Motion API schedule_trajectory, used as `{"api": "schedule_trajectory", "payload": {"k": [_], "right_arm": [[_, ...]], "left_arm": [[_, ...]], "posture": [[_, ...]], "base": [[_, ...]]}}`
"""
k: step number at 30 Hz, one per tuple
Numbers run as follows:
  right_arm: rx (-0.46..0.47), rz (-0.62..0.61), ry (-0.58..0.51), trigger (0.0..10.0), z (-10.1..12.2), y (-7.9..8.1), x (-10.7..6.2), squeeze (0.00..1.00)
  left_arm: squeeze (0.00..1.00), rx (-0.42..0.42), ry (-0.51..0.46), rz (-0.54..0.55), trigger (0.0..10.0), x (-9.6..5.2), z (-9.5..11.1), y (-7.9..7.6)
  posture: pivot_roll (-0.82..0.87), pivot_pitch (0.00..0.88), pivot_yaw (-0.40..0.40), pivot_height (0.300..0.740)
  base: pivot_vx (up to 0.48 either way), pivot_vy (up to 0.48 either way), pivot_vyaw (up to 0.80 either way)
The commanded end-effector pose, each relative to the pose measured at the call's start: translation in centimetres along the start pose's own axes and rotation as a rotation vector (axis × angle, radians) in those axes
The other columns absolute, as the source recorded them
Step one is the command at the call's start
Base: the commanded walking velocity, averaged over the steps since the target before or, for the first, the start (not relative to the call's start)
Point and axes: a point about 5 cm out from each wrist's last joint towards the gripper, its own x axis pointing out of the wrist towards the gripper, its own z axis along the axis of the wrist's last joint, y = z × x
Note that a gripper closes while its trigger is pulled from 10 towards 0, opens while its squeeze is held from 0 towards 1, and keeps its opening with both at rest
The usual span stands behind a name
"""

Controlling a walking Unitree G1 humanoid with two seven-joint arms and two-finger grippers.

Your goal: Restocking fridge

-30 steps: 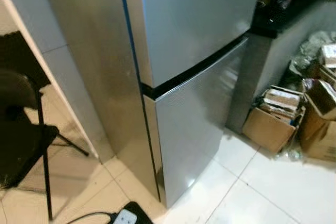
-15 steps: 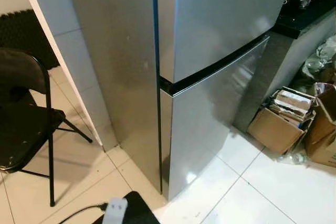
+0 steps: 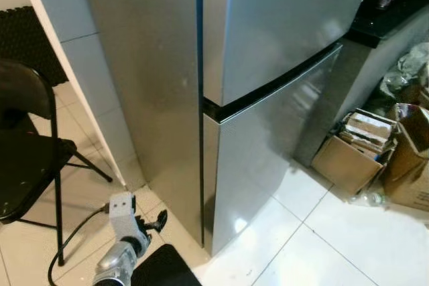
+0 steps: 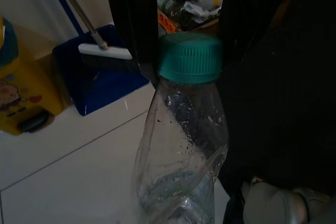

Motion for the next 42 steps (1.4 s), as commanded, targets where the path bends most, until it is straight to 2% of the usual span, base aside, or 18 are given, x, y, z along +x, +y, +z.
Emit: {"api": "schedule_trajectory", "payload": {"k": [1, 2, 3, 5, 9, 11, 17, 18, 24, 30, 42], "right_arm": [[0.018, -0.014, -0.01, 10.0, 0.1, -0.6, -0.1, 0.0], [0.018, -0.014, -0.01, 10.0, 0.1, -0.6, -0.1, 0.0], [0.019, -0.013, -0.01, 10.0, 0.1, -0.6, -0.2, 0.0], [0.019, -0.012, -0.01, 10.0, 0.1, -0.5, -0.1, 0.0], [0.02, -0.009, -0.01, 10.0, 0.1, -0.5, -0.1, 0.0], [0.021, -0.007, -0.01, 10.0, 0.1, -0.4, -0.1, 0.0], [0.023, -0.008, -0.009, 10.0, 0.0, -0.4, -0.1, 0.0], [0.024, -0.009, -0.009, 10.0, 0.0, -0.4, -0.1, 0.0], [0.026, -0.008, -0.009, 10.0, -0.1, -0.4, -0.1, 0.0], [0.023, -0.009, -0.008, 10.0, -0.2, -0.3, -0.1, 0.0], [0.022, -0.009, -0.009, 10.0, -0.2, -0.2, -0.1, 0.0]], "left_arm": [[1.0, 0.011, -0.037, -0.127, 10.0, 0.9, 1.2, -1.2], [1.0, 0.011, -0.037, -0.127, 10.0, 0.9, 1.2, -1.2], [1.0, 0.032, -0.079, -0.259, 10.0, 1.7, 2.3, -2.7], [1.0, 0.072, -0.13, -0.381, 10.0, 2.6, 3.7, -4.4], [1.0, 0.114, -0.161, -0.464, 10.0, 3.0, 4.7, -5.6], [1.0, 0.171, -0.184, -0.521, 10.0, 3.4, 5.5, -6.6], [1.0, 0.256, -0.213, -0.606, 10.0, 4.0, 6.7, -8.3], [0.0, 0.295, -0.233, -0.617, 10.0, 4.2, 7.2, -8.9], [0.0, 0.396, -0.292, -0.631, 10.0, 4.7, 8.5, -10.5], [0.0, 0.43, -0.344, -0.601, 10.0, 5.4, 9.1, -12.0], [0.0, 0.443, -0.375, -0.52, 10.0, 5.9, 9.4, -12.5]], "posture": [[0.0, 0.0, -0.081, 0.74], [0.0, 0.0, -0.081, 0.74], [0.0, 0.0, -0.082, 0.74], [0.0, 0.0, -0.081, 0.74], [0.0, 0.0, -0.078, 0.74], [0.0, 0.0, -0.079, 0.74], [0.0, 0.0, -0.077, 0.74], [0.0, 0.0, -0.077, 0.74], [0.0, 0.0, -0.077, 0.74], [0.0, 0.0, -0.075, 0.74], [-0.01, 0.0, -0.072, 0.74]], "base": [[0.0, 0.0, 0.0], [0.0, 0.0, 0.0], [0.0, 0.0, 0.0], [0.0, 0.0, 0.0], [0.0, 0.0, 0.0], [0.0, 0.0, 0.0], [0.0, 0.0, 0.0], [0.0, 0.0, 0.0], [0.0, 0.0, 0.0], [0.0, 0.0, 0.0], [0.0, 0.0, 0.0]]}}
